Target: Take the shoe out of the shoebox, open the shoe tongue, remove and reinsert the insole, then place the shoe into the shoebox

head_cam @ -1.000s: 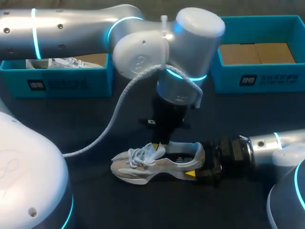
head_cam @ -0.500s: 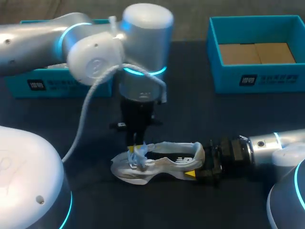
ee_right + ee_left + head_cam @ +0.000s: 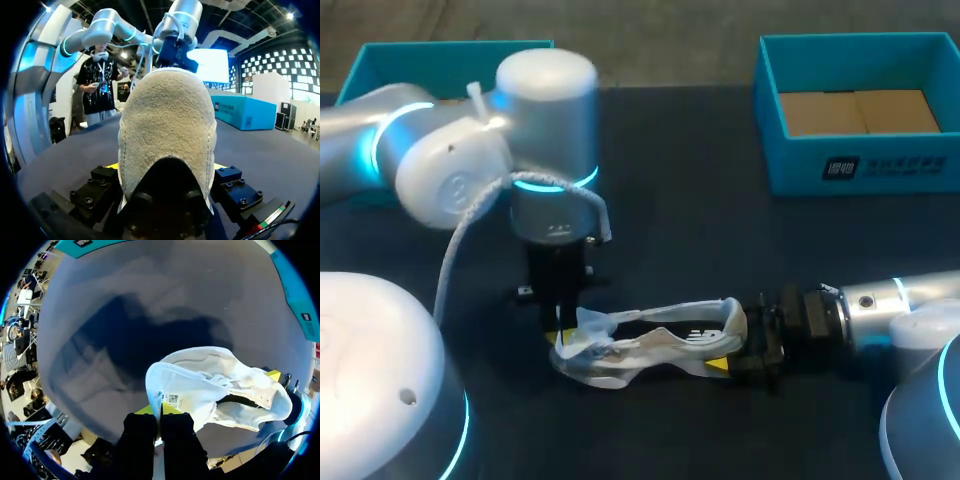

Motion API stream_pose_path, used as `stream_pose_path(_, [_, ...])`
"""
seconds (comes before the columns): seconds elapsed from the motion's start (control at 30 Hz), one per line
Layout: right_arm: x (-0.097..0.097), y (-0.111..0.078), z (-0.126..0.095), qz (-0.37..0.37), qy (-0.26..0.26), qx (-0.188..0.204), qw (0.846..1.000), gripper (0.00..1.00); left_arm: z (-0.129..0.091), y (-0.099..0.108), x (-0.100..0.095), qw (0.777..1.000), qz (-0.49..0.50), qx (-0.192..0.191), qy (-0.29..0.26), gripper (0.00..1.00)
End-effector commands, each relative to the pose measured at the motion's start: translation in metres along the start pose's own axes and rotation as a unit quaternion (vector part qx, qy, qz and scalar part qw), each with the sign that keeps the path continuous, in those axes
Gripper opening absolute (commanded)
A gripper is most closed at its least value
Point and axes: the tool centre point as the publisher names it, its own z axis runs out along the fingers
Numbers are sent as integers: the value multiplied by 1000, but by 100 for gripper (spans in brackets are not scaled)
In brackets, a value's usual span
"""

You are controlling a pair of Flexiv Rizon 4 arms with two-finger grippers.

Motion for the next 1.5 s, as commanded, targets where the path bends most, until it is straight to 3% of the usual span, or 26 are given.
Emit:
stream_pose_path(0.03, [0,-1,-1,1,0,3,1000,0,14,0,-4,1000,2,4,15,0])
stream_pose_path(0.23, [0,-1,-1,1,0,3,1000,0,15,-1,-5,1000,7,19,18,14])
stream_pose_path(0.33, [0,-1,-1,1,0,3,1000,0,14,0,-8,999,14,27,18,28])
stream_pose_path(0.43, [0,-1,-1,1,0,3,1000,0,11,0,-14,999,18,34,16,41])
stream_pose_path(0.6, [0,-1,-1,1,0,3,1000,0,1,-1,-29,999,21,48,13,50])
stream_pose_path(0.63, [0,-1,-1,1,0,3,1000,0,-1,-1,-31,998,21,51,13,56])
stream_pose_path(0.73, [0,-1,-1,1,0,3,1000,0,-11,-1,-37,998,21,58,25,55])
stream_pose_path(0.8, [0,-1,-1,1,0,3,1000,0,-25,-1,-39,997,23,57,53,50])
stream_pose_path(0.97, [0,-1,-1,1,0,3,1000,0,-54,2,-37,991,44,58,109,48])
stream_pose_path(1.37, [0,-1,-1,1,0,3,1000,0,-112,6,-22,976,156,43,145,48])
stream_pose_path(1.43, [0,-1,-1,1,0,3,1000,0,-119,8,-20,971,182,39,151,42])
stream_pose_path(1.47, [0,-1,-1,1,0,3,1000,0,-123,10,-19,968,196,34,152,35])
stream_pose_path(1.5, [0,-1,-1,1,0,3,1000,0,-126,11,-18,964,212,35,154,18])
